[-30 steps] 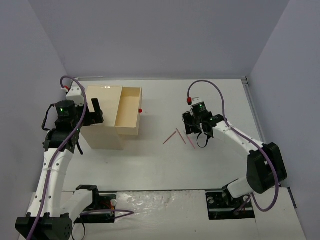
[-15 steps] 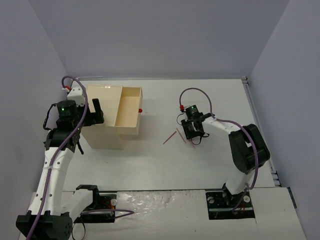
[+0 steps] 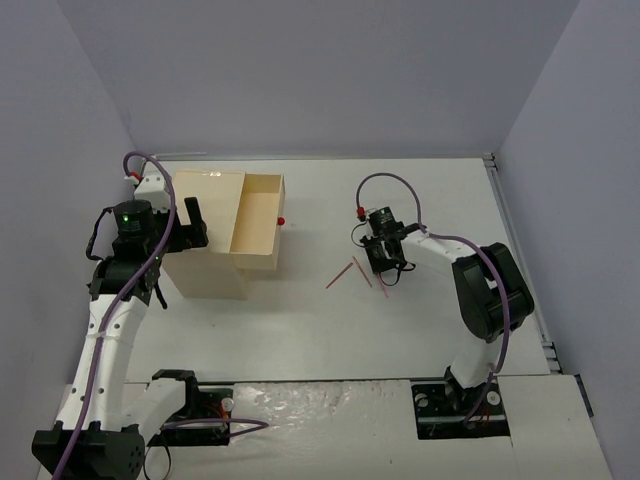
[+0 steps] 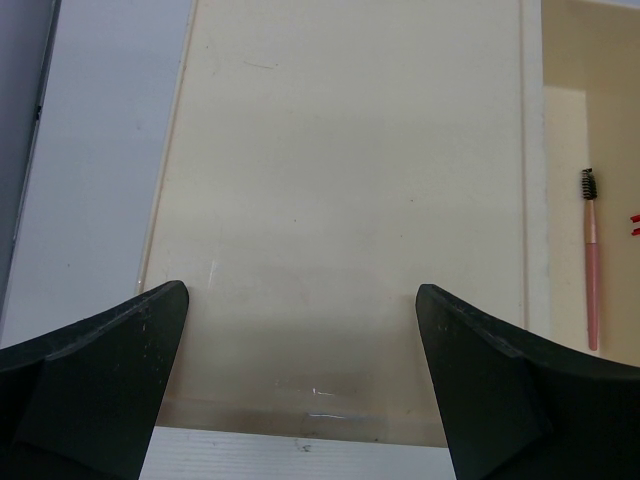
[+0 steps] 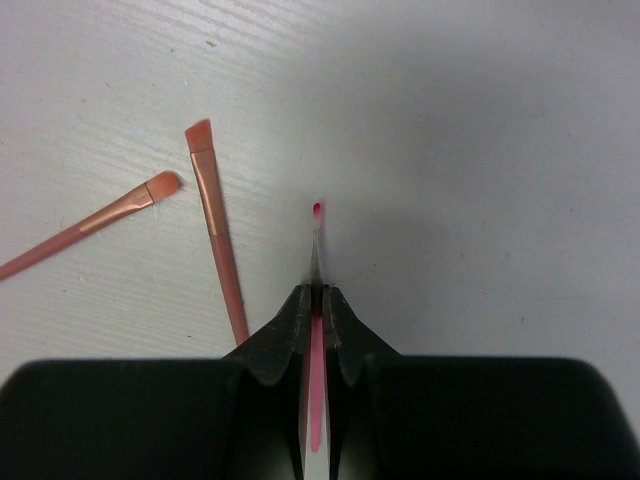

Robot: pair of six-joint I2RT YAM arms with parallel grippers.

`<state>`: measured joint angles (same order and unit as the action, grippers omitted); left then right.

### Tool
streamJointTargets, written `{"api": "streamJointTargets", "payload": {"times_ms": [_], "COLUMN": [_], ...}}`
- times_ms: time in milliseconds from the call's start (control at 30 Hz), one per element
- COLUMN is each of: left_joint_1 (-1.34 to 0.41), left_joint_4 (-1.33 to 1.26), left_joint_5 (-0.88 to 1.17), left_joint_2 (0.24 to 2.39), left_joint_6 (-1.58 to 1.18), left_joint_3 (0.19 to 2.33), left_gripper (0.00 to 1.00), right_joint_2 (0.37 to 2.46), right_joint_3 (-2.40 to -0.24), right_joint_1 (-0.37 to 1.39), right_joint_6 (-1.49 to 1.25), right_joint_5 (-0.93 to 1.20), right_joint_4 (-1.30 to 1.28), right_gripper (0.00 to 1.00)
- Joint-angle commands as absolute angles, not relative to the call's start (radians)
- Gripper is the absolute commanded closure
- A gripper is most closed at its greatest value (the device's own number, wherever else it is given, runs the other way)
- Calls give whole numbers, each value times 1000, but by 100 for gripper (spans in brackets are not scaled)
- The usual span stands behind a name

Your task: Organize the makeup

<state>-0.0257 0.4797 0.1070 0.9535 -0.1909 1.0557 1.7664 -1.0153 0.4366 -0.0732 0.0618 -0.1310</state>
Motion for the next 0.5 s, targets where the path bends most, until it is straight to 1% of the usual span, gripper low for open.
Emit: {"api": "streamJointTargets", "payload": {"times_ms": [0,133,233,333,467], "left_joint_1": [-23,-23,-23,-23,-23], "left_joint_4": [422,422,420,422,420], "left_joint_5": [112,112,114,113,109], "left_joint_2": [950,950,951,949,949], "left_joint_6": [-200,-202,-201,-201,-201], "left_joint_3": [1082,1083,1083,1083,1081], "left_gripper": [3,3,3,3,3], "right_joint_2": [1754,1669,1564,1494,1496], "right_joint_3": [-1030,-1070,-1145,-1263,-1376], "right_joint_1": [421,423,435,490,580], "right_joint_6": [-67,-85,-116,-174,-289], "right_joint_5": [25,16,43,52,97], "right_joint_4": [-167,-188,-186,-165,-42], "right_gripper": [100,100,100,100,100]}}
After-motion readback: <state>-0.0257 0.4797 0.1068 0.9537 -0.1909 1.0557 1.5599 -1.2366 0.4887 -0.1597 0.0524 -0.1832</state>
